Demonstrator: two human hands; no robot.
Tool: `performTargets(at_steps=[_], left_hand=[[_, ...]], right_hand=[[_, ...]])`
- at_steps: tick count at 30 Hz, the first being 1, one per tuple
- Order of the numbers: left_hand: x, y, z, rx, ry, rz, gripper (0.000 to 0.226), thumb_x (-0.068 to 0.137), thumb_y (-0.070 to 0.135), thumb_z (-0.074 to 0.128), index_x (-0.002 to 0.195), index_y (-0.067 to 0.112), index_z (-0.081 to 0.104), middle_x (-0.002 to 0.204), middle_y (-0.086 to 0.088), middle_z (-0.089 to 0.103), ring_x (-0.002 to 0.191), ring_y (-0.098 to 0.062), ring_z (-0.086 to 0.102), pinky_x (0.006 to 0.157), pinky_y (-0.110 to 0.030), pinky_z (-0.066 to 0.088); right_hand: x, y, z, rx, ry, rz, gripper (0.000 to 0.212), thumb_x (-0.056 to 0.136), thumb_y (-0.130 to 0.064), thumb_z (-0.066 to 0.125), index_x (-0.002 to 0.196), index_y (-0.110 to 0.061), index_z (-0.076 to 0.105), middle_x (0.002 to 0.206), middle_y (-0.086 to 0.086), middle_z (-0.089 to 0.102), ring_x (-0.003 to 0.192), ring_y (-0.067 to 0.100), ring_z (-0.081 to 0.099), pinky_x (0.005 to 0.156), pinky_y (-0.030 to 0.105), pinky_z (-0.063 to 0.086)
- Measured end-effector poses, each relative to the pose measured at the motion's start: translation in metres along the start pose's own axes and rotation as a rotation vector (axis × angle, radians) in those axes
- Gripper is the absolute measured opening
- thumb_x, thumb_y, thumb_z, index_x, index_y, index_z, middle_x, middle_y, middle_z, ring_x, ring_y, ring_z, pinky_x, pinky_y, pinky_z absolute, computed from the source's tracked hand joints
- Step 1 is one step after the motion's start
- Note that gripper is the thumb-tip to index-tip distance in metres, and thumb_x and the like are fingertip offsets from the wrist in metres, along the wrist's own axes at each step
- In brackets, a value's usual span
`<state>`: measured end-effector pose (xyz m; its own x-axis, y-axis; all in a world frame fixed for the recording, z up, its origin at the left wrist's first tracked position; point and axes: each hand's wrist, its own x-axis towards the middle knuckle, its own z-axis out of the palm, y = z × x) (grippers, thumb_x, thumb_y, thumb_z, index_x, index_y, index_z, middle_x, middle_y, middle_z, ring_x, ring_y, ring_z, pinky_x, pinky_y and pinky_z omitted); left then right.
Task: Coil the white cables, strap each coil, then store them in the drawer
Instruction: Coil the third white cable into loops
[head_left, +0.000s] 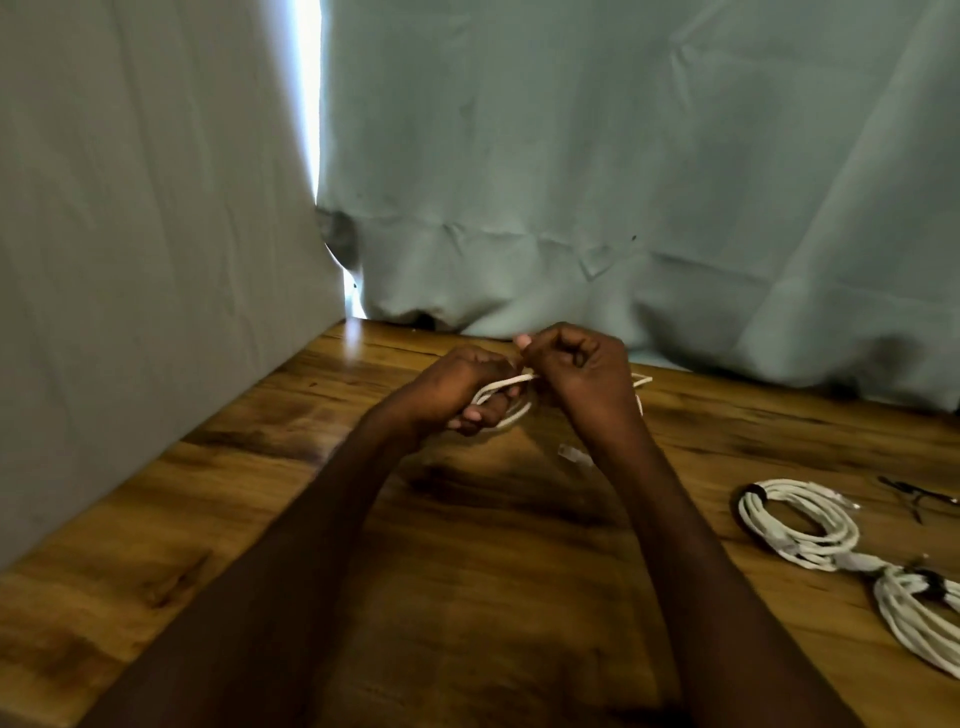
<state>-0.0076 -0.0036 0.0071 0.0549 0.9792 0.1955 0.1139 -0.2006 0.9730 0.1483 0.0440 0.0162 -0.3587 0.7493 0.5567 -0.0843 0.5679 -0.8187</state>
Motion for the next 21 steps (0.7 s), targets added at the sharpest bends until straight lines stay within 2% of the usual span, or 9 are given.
performTargets(at_steps=[3, 7, 9, 12, 14, 16, 19, 21], left_hand=[[-0.002, 0.0, -0.006, -0.267, -0.178, -0.089, 0.039, 0.108, 0.026, 0.036, 0.084, 0.003, 0.055, 0.04, 0.002, 0.03, 0.028, -0.005, 0.016, 0.038, -0.026, 0.008], [-0.005, 0.003, -0.014, -0.624, -0.316, -0.032, 0.037, 0.105, 0.032, 0.038, 0.08, 0.011, 0.057, 0.039, 0.009, 0.027, 0.029, -0.008, 0.012, 0.041, -0.026, 0.011], [-0.004, 0.003, -0.019, -0.797, -0.375, 0.022, 0.036, 0.106, 0.031, 0.037, 0.083, 0.012, 0.056, 0.041, 0.009, 0.024, 0.029, -0.008, 0.015, 0.04, -0.024, 0.013], [-0.001, -0.003, -0.031, -1.206, -0.413, 0.22, 0.028, 0.108, 0.024, 0.033, 0.093, 0.01, 0.053, 0.047, 0.006, 0.037, 0.033, -0.008, 0.027, 0.041, -0.022, 0.022], [0.003, -0.009, -0.041, -1.395, -0.325, 0.317, 0.023, 0.104, 0.015, 0.035, 0.095, 0.006, 0.054, 0.055, 0.001, 0.049, 0.038, -0.01, 0.038, 0.044, -0.023, 0.032], [0.004, -0.015, -0.05, -1.488, -0.126, 0.367, 0.02, 0.096, 0.008, 0.042, 0.086, 0.003, 0.059, 0.064, -0.003, 0.057, 0.045, -0.012, 0.051, 0.045, -0.025, 0.043], [0.009, -0.019, -0.058, -1.477, 0.296, 0.334, 0.014, 0.089, 0.009, 0.05, 0.082, 0.004, 0.061, 0.071, -0.005, 0.068, 0.056, -0.016, 0.068, 0.045, -0.026, 0.053], [0.013, -0.023, -0.058, -1.383, 0.516, 0.336, 0.015, 0.1, 0.013, 0.046, 0.089, 0.009, 0.055, 0.078, -0.013, 0.075, 0.065, -0.022, 0.075, 0.05, -0.029, 0.059]], right_hand=[[0.007, 0.0, -0.015, 0.122, 0.069, 0.062, 0.025, 0.096, -0.021, 0.073, 0.074, -0.009, 0.069, 0.051, 0.004, 0.056, 0.047, 0.013, 0.048, 0.055, 0.025, 0.042], [0.01, 0.009, -0.02, 0.08, 0.11, 0.111, 0.036, 0.099, -0.034, 0.068, 0.075, -0.007, 0.068, 0.057, 0.008, 0.059, 0.053, 0.017, 0.053, 0.057, 0.025, 0.047], [0.01, 0.01, -0.016, 0.061, 0.078, 0.131, 0.044, 0.102, -0.038, 0.063, 0.073, -0.004, 0.066, 0.055, 0.006, 0.056, 0.052, 0.017, 0.052, 0.056, 0.026, 0.049], [0.005, 0.013, -0.008, 0.025, 0.011, 0.204, 0.048, 0.106, -0.037, 0.055, 0.075, -0.001, 0.065, 0.05, 0.001, 0.052, 0.046, 0.011, 0.049, 0.049, 0.019, 0.045], [0.002, 0.021, -0.001, 0.017, -0.063, 0.26, 0.045, 0.106, -0.036, 0.055, 0.08, -0.001, 0.065, 0.048, -0.002, 0.049, 0.042, 0.008, 0.045, 0.043, 0.019, 0.04], [0.001, 0.03, 0.005, -0.135, -0.197, 0.264, 0.039, 0.106, -0.033, 0.056, 0.086, -0.001, 0.067, 0.052, -0.004, 0.054, 0.042, 0.007, 0.046, 0.044, 0.019, 0.037], [-0.002, 0.033, 0.02, -0.483, -0.469, 0.151, 0.029, 0.106, -0.029, 0.057, 0.092, -0.012, 0.076, 0.061, -0.008, 0.06, 0.049, -0.003, 0.053, 0.054, 0.02, 0.039], [-0.006, 0.027, 0.03, -0.589, -0.576, 0.153, 0.026, 0.103, -0.035, 0.061, 0.089, -0.02, 0.078, 0.063, -0.01, 0.06, 0.054, -0.006, 0.055, 0.055, 0.018, 0.038]])
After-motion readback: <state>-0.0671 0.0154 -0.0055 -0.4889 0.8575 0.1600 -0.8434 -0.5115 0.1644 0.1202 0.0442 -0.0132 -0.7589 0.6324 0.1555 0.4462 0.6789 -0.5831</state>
